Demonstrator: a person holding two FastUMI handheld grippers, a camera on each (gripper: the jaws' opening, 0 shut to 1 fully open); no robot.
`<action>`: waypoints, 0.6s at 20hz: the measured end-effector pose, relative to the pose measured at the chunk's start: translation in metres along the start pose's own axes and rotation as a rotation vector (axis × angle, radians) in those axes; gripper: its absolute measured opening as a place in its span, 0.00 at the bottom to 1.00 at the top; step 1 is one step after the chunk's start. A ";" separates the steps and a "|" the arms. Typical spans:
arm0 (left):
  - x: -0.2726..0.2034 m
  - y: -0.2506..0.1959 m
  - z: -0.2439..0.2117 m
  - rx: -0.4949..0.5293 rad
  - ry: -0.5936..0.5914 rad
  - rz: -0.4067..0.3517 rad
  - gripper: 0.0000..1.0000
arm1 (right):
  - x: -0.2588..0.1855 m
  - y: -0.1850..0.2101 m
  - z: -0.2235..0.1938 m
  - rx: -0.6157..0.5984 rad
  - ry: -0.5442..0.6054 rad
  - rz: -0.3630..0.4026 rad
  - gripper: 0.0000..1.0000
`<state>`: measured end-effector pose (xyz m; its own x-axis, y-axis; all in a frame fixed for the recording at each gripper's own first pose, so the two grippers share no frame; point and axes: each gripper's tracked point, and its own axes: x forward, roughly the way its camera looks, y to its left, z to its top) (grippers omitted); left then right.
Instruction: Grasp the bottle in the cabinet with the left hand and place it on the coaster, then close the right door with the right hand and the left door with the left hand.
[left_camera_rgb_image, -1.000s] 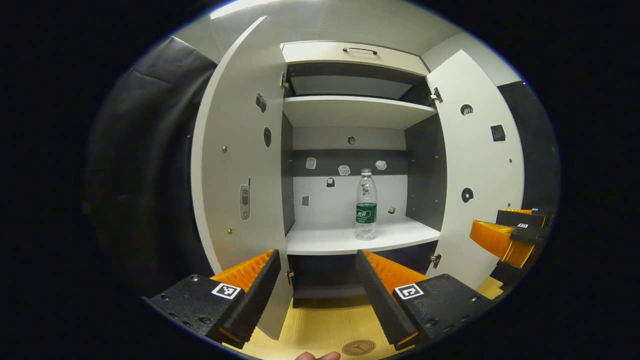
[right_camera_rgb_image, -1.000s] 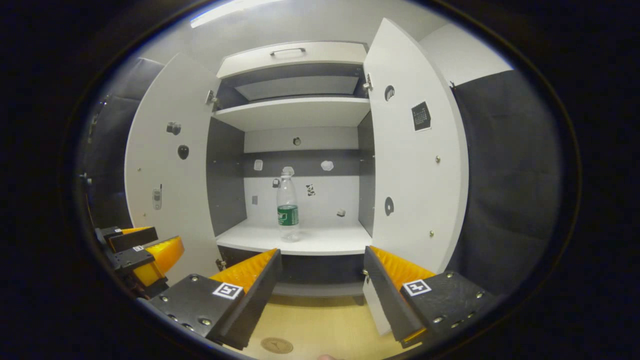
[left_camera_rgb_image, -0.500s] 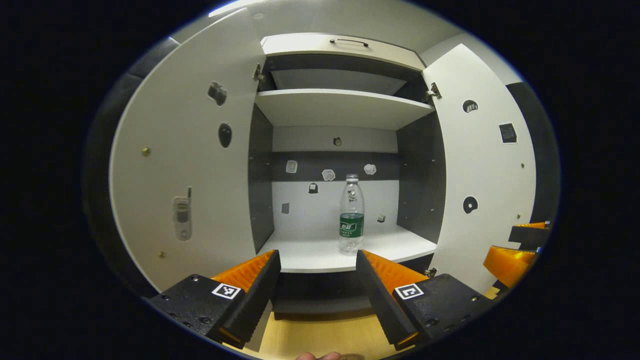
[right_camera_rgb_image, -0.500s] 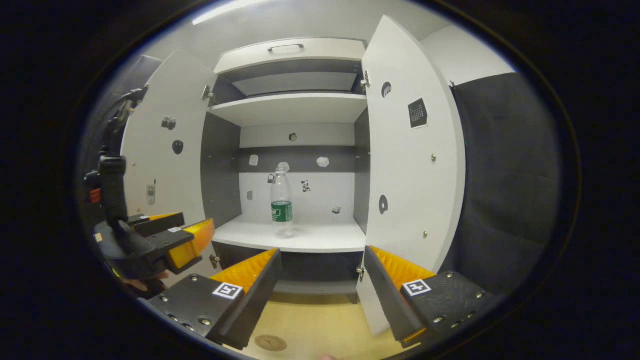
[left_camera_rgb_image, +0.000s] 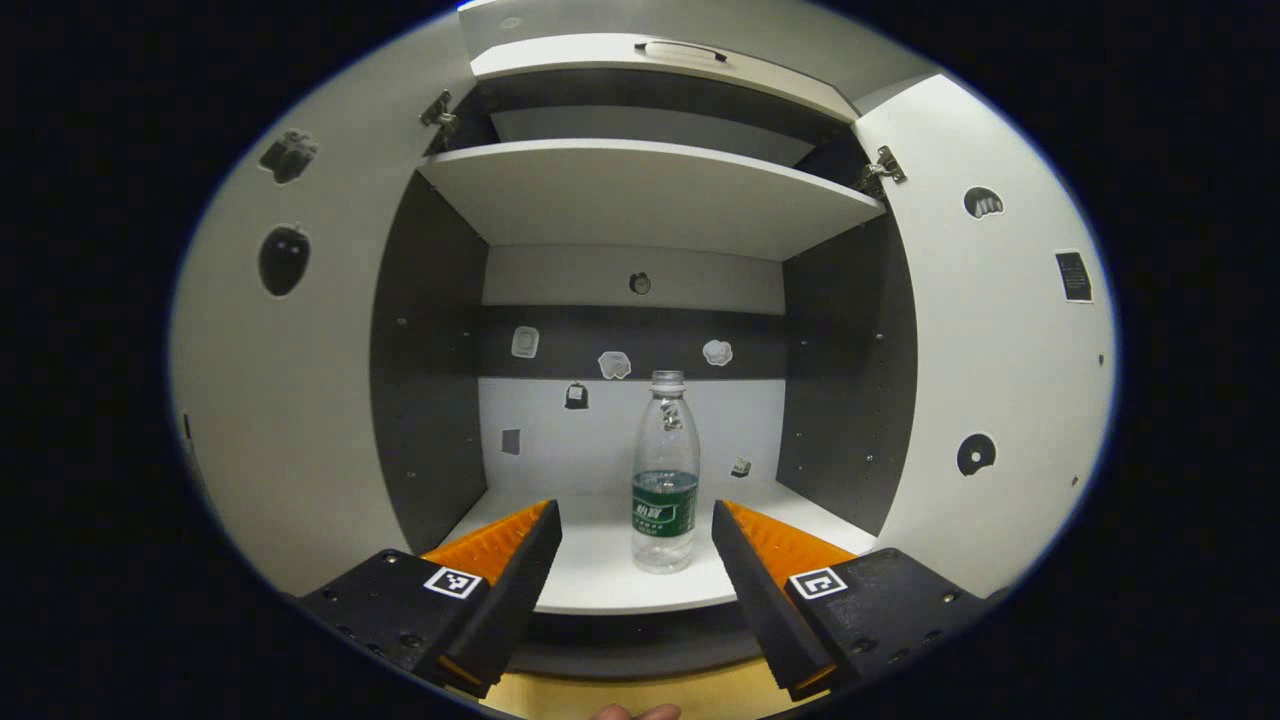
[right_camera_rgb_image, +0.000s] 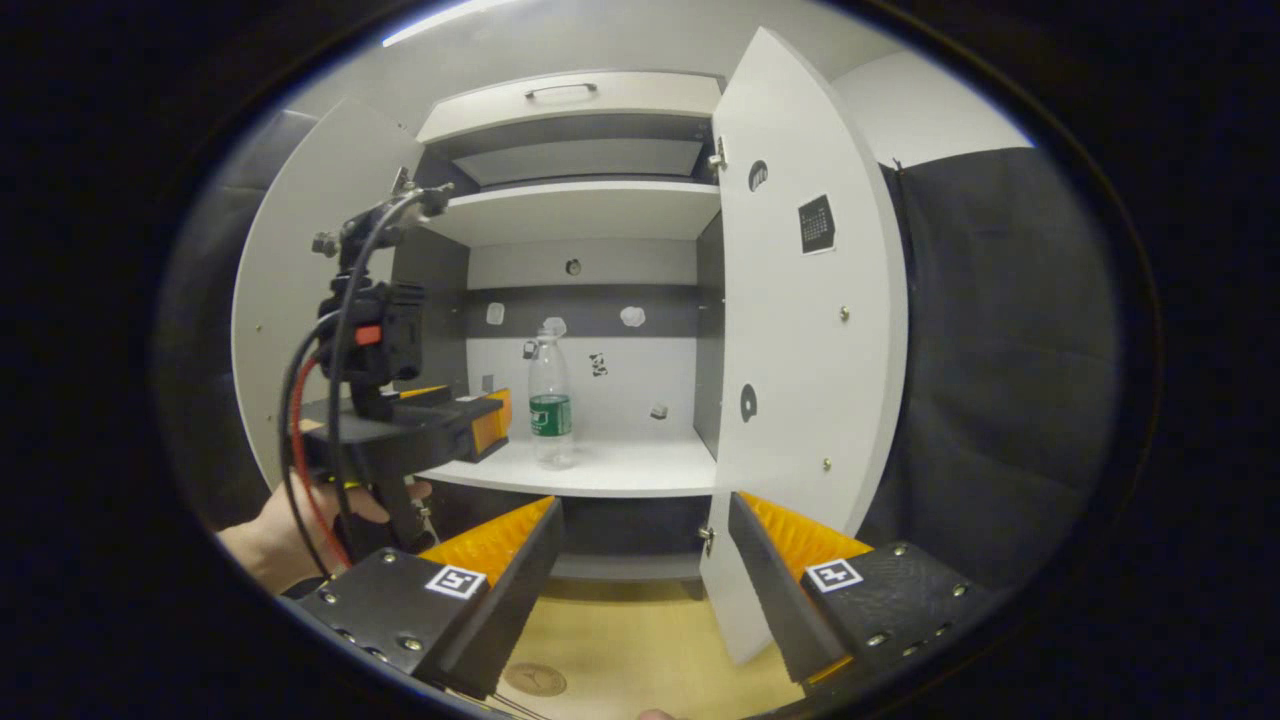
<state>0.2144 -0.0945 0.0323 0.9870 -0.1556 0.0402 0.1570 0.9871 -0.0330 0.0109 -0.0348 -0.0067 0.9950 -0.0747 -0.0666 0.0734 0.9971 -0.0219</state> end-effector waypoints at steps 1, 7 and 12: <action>0.011 -0.003 -0.001 0.001 0.010 -0.008 0.96 | -0.001 -0.002 0.000 0.000 0.003 -0.006 1.00; 0.072 -0.015 -0.011 0.003 0.037 -0.021 0.96 | 0.000 -0.013 -0.002 -0.015 0.025 -0.038 1.00; 0.112 -0.017 -0.024 -0.002 0.063 -0.016 0.96 | 0.001 -0.014 -0.003 -0.028 0.039 -0.043 1.00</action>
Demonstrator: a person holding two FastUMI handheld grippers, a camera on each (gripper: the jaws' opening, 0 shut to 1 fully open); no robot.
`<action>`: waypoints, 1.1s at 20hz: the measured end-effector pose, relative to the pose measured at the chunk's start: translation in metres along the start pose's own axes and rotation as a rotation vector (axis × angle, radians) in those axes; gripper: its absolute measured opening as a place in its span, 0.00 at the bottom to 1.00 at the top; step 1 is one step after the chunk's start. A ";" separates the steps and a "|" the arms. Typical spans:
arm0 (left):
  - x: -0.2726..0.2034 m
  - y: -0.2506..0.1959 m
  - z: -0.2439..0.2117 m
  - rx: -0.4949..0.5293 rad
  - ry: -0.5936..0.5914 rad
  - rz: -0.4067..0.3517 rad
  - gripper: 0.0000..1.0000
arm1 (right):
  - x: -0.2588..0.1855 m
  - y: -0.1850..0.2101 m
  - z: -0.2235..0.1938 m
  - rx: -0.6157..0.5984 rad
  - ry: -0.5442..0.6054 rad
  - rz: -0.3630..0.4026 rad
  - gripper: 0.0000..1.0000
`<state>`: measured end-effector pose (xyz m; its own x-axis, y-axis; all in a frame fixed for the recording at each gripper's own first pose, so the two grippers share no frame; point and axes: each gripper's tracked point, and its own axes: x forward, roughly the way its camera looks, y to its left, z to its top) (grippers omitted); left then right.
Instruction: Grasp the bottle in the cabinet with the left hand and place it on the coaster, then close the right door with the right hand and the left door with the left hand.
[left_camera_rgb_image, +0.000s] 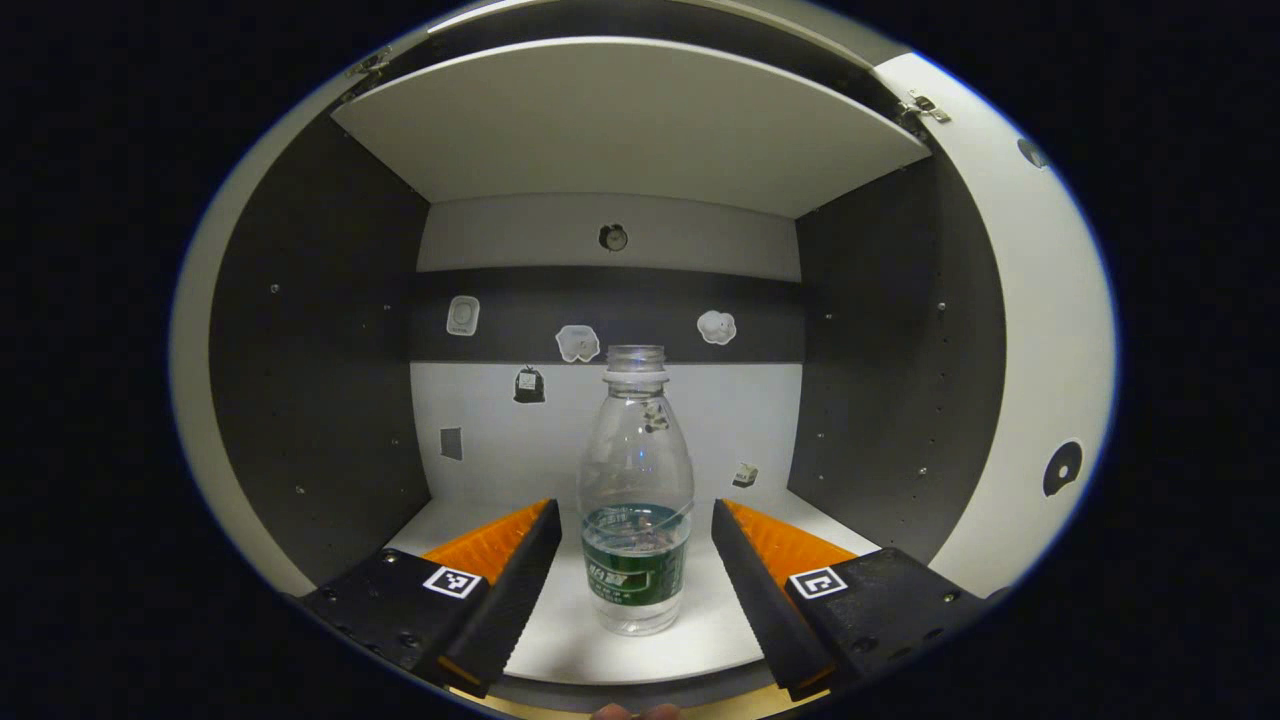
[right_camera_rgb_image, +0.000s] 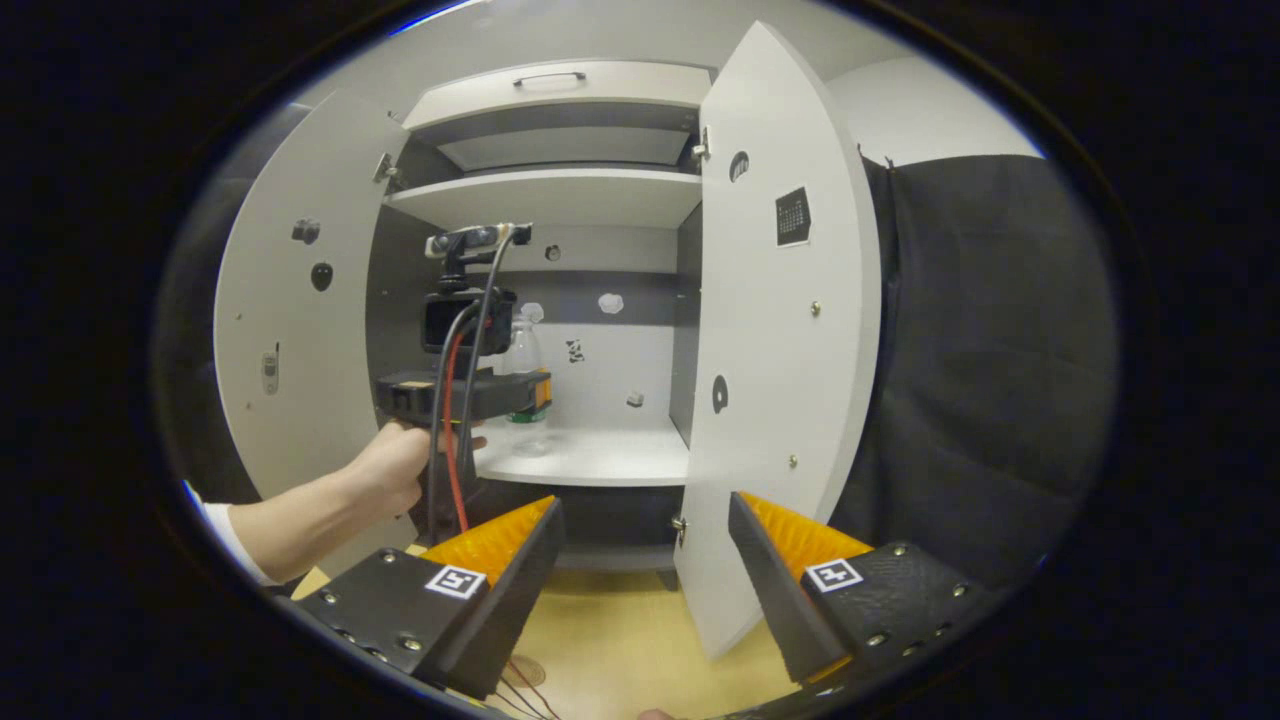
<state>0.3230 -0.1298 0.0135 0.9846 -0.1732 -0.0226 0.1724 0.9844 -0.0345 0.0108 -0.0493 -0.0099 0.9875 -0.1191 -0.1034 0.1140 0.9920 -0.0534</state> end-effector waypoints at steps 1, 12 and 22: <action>0.006 0.001 -0.001 -0.005 0.002 0.003 0.96 | 0.000 0.000 -0.001 -0.001 0.002 0.001 1.00; 0.023 0.005 -0.008 0.006 0.024 0.031 0.82 | -0.001 -0.005 -0.007 -0.015 0.018 -0.004 1.00; -0.091 0.005 0.005 0.040 -0.072 0.019 0.82 | -0.012 -0.008 -0.022 0.007 0.030 0.022 1.00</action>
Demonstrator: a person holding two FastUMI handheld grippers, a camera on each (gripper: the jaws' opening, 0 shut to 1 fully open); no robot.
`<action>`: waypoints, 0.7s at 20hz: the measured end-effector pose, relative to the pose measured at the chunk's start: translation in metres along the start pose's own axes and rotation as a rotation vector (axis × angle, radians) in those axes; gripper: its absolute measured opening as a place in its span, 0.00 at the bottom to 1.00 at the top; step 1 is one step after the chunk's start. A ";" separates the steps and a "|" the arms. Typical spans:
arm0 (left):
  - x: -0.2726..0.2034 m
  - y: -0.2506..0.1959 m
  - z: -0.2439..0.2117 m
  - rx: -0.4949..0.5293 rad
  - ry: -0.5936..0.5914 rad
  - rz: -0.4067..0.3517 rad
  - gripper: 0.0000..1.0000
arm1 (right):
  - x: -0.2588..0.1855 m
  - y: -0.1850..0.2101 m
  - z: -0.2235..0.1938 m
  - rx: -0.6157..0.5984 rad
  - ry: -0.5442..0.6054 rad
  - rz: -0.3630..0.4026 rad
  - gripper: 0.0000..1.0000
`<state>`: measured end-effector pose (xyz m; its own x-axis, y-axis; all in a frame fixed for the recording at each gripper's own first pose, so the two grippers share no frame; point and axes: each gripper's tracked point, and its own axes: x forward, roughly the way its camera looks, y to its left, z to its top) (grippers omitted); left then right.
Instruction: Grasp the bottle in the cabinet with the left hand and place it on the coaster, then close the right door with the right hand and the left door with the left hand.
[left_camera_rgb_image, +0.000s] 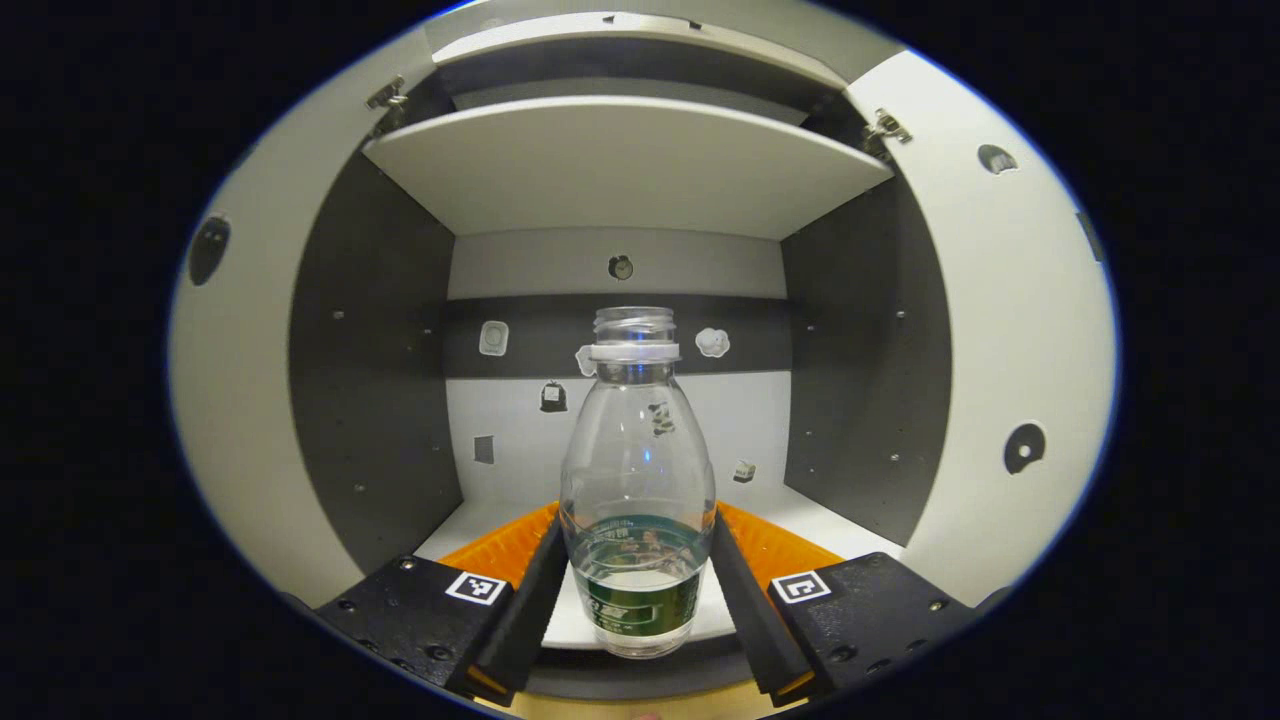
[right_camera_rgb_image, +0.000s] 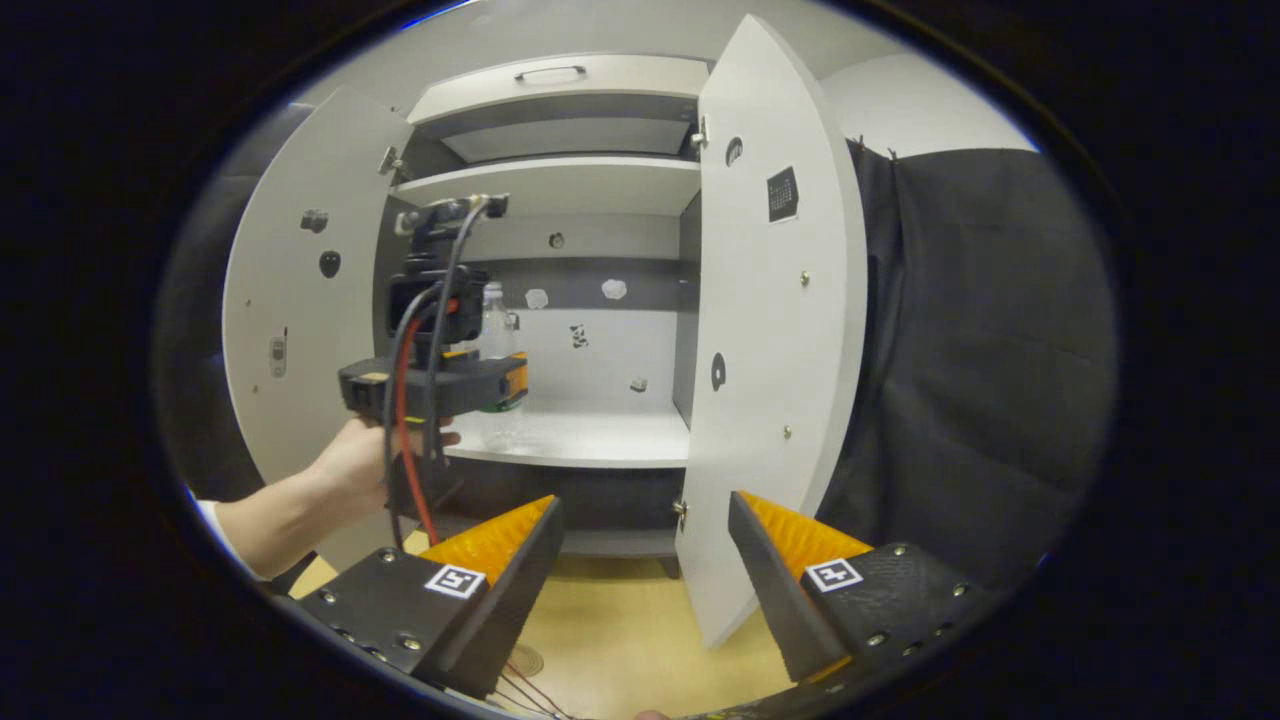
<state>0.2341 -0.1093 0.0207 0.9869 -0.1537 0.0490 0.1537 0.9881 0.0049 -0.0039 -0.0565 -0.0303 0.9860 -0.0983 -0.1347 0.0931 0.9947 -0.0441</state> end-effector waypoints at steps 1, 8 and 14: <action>-0.016 -0.002 -0.004 0.003 0.001 -0.005 0.82 | -0.002 -0.001 -0.002 0.003 0.003 0.003 1.00; -0.108 -0.003 -0.050 0.010 0.031 0.031 0.82 | -0.018 -0.017 -0.014 0.008 0.012 -0.006 1.00; -0.162 -0.011 -0.140 -0.007 0.119 0.059 0.82 | -0.034 -0.029 -0.033 0.024 0.046 -0.012 1.00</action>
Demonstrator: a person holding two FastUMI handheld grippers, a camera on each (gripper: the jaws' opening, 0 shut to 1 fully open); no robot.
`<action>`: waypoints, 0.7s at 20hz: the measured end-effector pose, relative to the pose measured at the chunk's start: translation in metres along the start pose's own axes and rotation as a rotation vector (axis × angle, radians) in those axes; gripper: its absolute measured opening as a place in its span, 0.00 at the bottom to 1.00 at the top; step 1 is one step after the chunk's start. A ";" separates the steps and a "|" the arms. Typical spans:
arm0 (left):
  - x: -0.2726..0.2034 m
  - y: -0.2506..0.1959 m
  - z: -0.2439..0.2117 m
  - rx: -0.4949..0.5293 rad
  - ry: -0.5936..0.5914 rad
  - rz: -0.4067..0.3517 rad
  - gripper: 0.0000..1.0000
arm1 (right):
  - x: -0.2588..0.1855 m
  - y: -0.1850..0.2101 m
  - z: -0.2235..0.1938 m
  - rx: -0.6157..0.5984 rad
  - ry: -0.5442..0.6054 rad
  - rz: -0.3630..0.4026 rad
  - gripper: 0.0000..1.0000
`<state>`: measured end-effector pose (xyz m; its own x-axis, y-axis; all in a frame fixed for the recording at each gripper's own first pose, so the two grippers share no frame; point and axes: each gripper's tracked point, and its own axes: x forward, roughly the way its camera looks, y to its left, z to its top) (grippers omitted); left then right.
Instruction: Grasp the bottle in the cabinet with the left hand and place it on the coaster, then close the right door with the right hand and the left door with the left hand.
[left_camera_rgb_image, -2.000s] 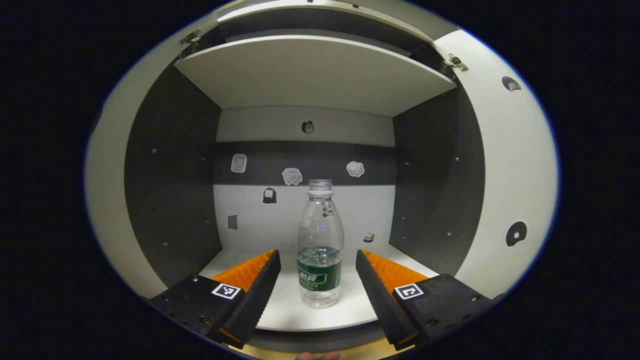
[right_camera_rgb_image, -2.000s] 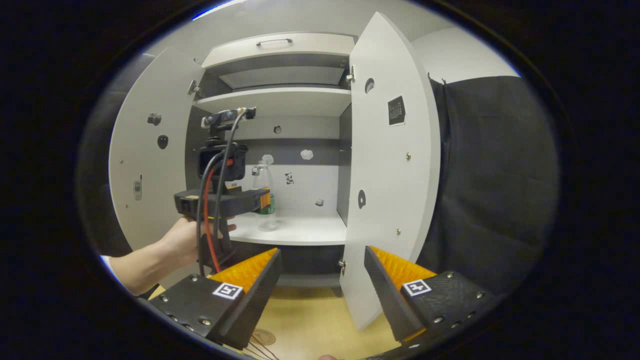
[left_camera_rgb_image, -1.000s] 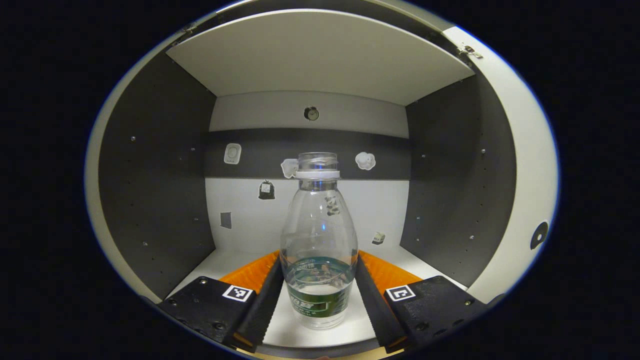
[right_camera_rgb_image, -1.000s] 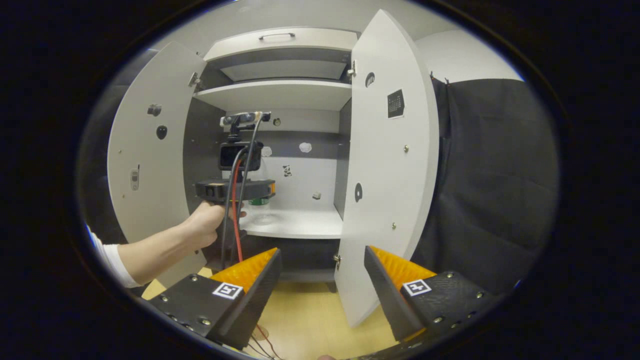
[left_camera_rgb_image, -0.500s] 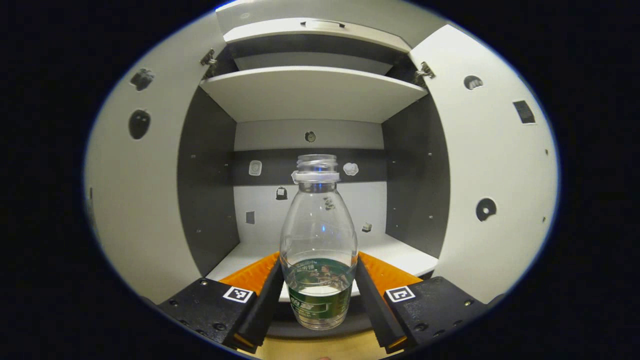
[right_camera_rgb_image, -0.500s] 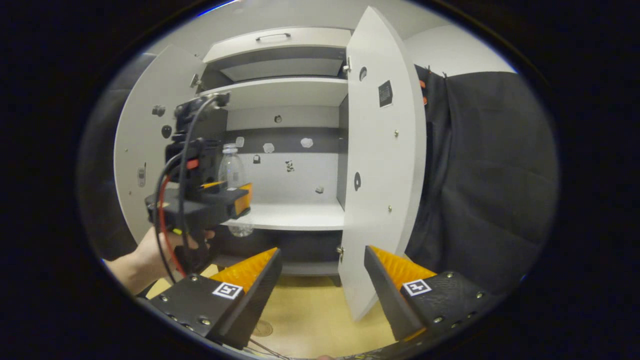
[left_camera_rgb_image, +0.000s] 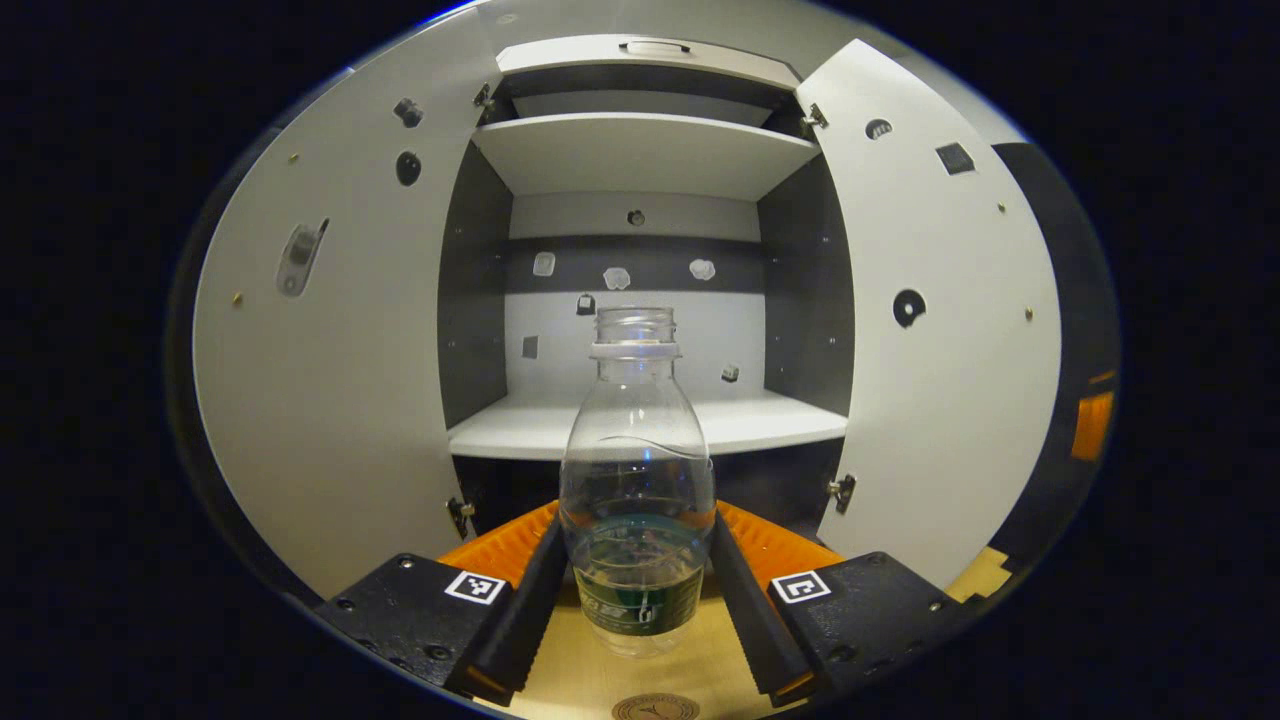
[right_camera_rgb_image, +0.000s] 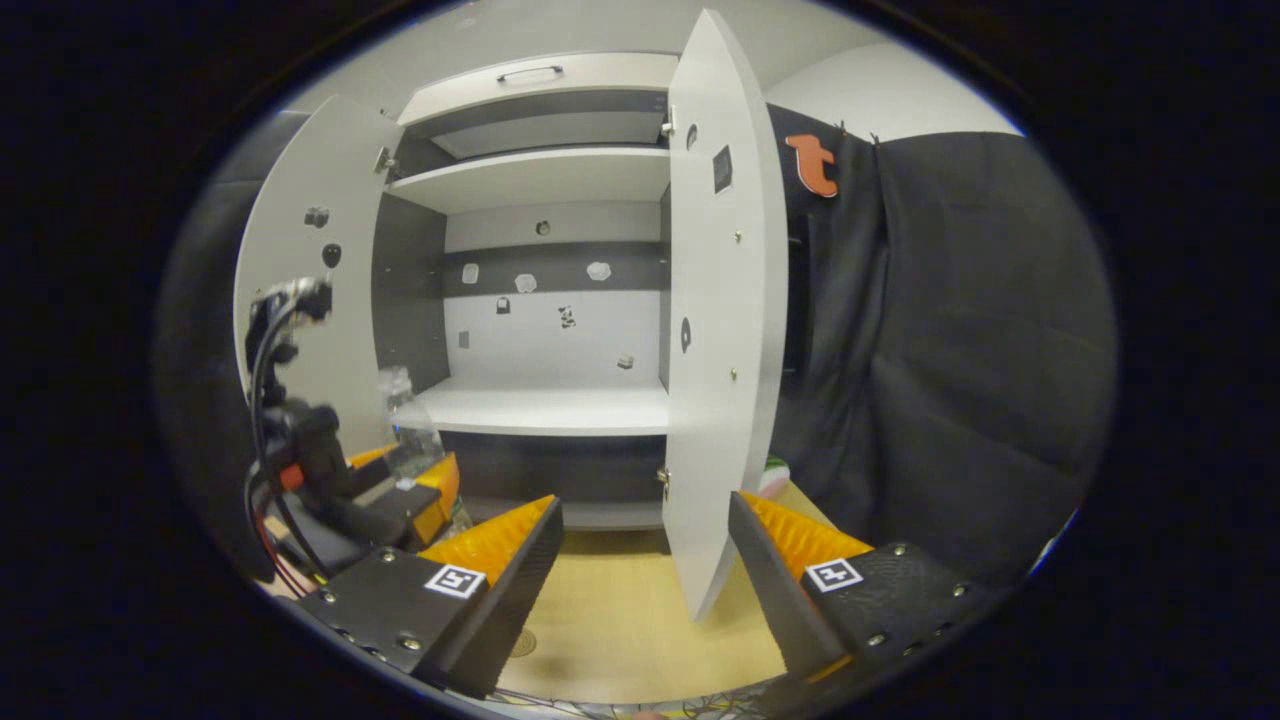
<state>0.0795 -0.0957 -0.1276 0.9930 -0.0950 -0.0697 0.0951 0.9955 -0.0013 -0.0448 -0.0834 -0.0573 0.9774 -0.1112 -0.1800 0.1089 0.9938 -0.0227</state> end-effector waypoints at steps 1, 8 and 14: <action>-0.006 0.000 -0.021 0.000 0.019 0.005 0.82 | -0.002 -0.002 -0.004 -0.002 0.007 -0.003 1.00; -0.030 -0.015 -0.140 -0.009 0.092 0.020 0.82 | -0.009 -0.015 -0.043 -0.021 0.085 -0.017 1.00; -0.029 -0.020 -0.183 -0.009 0.122 0.023 0.82 | -0.011 -0.019 -0.054 -0.058 0.121 -0.014 1.00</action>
<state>0.0358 -0.1123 -0.3081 0.9791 -0.0712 -0.1904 0.0711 0.9974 -0.0073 -0.0680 -0.1014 -0.1083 0.9466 -0.1281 -0.2960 0.1085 0.9907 -0.0819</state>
